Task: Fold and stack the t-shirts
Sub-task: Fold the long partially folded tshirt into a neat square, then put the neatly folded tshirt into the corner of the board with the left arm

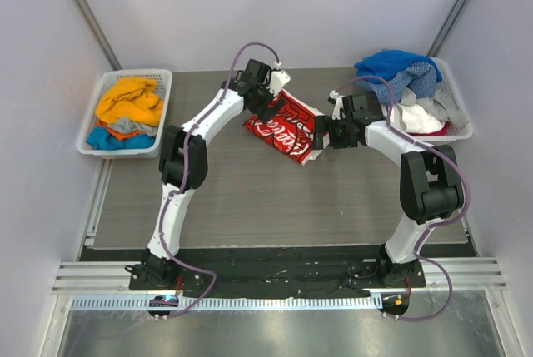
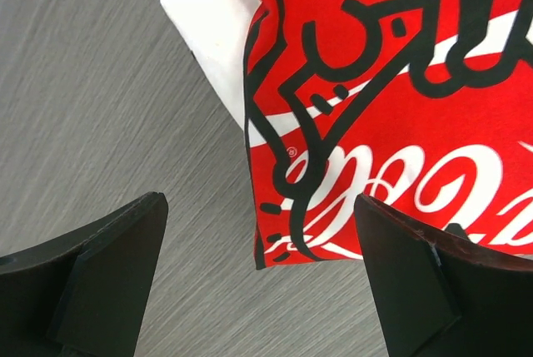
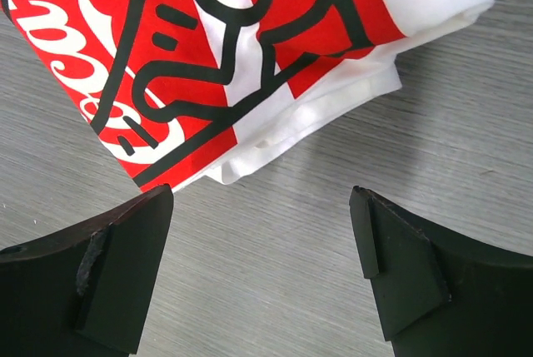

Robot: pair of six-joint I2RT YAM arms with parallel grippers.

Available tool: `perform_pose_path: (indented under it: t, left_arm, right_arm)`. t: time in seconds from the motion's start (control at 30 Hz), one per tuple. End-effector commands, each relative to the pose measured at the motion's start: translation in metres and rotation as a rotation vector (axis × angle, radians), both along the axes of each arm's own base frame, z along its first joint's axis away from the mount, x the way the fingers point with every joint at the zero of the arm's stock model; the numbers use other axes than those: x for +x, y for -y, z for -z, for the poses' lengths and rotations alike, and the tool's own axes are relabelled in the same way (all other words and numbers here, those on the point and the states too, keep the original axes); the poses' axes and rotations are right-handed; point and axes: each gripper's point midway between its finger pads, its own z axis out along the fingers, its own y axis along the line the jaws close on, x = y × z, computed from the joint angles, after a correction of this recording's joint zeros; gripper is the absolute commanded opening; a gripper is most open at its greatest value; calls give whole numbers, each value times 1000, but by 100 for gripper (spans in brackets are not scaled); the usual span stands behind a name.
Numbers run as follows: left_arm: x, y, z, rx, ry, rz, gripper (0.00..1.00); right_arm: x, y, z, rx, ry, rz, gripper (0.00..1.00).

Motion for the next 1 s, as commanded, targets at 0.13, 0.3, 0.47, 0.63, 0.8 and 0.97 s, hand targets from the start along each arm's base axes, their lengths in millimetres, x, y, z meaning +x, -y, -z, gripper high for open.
perform_pose_path:
  t: [0.13, 0.3, 0.47, 0.63, 0.8, 0.97]
  left_arm:
    - [17, -11, -17, -120, -25, -7, 100]
    - [12, -9, -15, -144, -60, 17, 100]
    - [10, -7, -12, -146, -73, 24, 100]
    - [13, -11, -12, -147, -68, 13, 100]
    - [13, -16, -1, -200, -136, 18, 100]
    - [11, -15, 17, -278, -229, 33, 100]
  right_arm:
    - [8, -7, -14, 42, 77, -11, 96]
    - [9, -7, -16, 51, 83, 0, 96]
    - [13, -4, -14, 41, 89, 14, 96]
    - [17, 0, -20, 31, 111, 19, 96]
    - [17, 3, -26, 32, 128, 16, 96]
    - [17, 5, -33, 25, 148, 17, 96]
